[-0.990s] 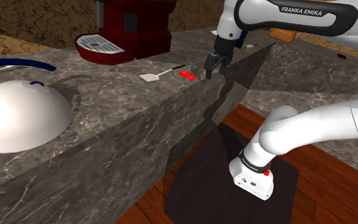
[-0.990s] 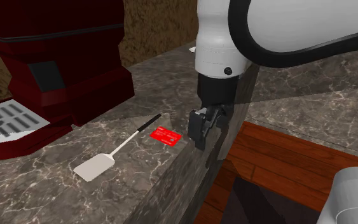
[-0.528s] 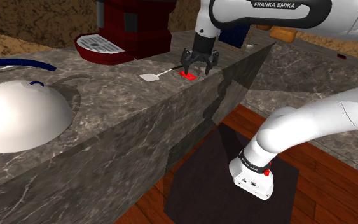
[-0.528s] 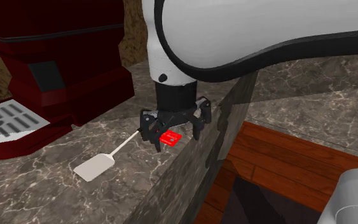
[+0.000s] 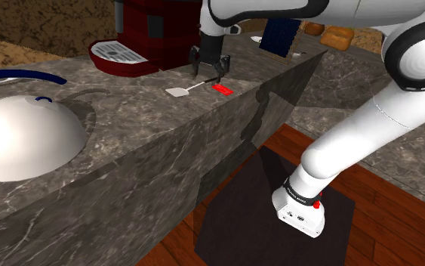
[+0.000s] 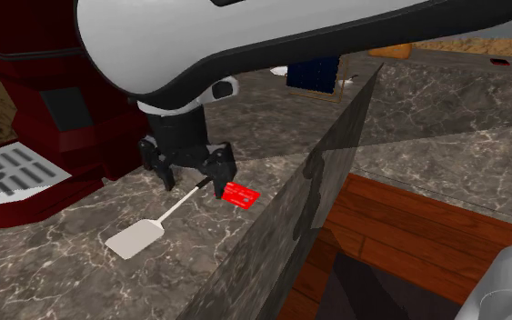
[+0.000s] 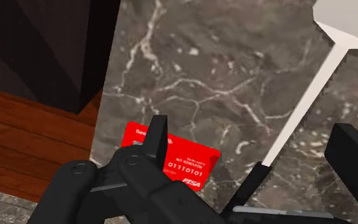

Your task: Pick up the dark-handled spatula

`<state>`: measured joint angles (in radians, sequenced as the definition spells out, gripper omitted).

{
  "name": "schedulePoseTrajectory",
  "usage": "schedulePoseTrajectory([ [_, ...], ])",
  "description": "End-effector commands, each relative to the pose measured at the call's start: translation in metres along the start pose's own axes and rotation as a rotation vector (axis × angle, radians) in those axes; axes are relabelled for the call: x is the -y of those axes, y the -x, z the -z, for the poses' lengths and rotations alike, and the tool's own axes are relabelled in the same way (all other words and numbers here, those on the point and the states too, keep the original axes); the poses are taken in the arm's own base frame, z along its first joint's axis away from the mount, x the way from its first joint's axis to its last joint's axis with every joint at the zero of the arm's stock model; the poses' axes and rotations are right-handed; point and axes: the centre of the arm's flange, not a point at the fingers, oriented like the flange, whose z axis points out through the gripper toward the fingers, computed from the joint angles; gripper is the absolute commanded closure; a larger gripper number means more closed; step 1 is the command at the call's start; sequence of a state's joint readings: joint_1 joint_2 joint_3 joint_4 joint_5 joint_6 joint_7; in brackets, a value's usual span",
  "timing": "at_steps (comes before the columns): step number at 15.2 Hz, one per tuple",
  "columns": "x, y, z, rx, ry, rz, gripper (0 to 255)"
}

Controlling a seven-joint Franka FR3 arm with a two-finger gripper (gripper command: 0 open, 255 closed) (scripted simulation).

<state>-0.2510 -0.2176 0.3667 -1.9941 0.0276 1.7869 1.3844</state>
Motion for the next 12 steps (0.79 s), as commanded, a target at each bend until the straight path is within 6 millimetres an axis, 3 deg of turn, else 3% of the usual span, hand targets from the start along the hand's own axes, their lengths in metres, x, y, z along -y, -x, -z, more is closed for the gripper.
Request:
schedulePoseTrajectory([
  [1,0.021,-0.01,-0.001,-0.007,0.003,-0.171,0],
  [3,0.043,-0.025,-0.002,-0.015,0.006,-0.325,0],
  [12,0.044,-0.024,-0.042,-0.015,0.006,-0.332,0],
])
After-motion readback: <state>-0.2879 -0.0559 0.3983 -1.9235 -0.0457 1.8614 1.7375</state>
